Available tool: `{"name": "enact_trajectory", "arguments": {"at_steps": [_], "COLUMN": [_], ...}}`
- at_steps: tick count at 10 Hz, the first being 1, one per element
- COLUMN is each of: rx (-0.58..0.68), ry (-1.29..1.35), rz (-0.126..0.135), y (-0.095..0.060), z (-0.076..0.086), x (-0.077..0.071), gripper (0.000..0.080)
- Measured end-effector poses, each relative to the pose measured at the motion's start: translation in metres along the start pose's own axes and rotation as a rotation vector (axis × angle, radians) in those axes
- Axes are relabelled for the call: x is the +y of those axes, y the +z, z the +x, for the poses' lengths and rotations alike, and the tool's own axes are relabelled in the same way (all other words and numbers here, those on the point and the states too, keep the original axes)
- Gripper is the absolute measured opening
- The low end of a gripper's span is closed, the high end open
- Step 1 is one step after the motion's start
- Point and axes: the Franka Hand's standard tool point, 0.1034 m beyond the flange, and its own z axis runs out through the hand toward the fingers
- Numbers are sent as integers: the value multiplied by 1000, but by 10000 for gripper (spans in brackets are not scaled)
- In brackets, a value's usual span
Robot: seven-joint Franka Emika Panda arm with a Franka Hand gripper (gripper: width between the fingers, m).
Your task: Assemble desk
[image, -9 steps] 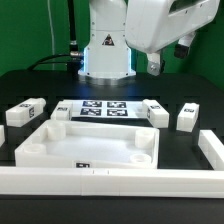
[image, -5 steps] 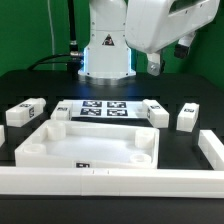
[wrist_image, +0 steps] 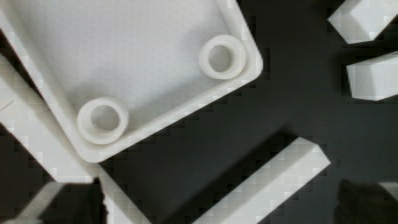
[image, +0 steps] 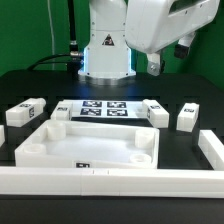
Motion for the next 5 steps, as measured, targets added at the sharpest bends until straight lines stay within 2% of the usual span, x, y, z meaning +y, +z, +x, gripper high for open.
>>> {"name": "enact_trajectory", "arguments": {"at_steps": [2, 3, 4, 5], "rx": [34, 58, 67, 62], "ry": [-115, -188, -227, -206], "rz": [-35, -63, -72, -64], "y": [12, 18, 26, 26], "z": [-25, -33, -40, -41], "x": [2, 2, 1, 0], "gripper": [649, 649, 649, 649]}}
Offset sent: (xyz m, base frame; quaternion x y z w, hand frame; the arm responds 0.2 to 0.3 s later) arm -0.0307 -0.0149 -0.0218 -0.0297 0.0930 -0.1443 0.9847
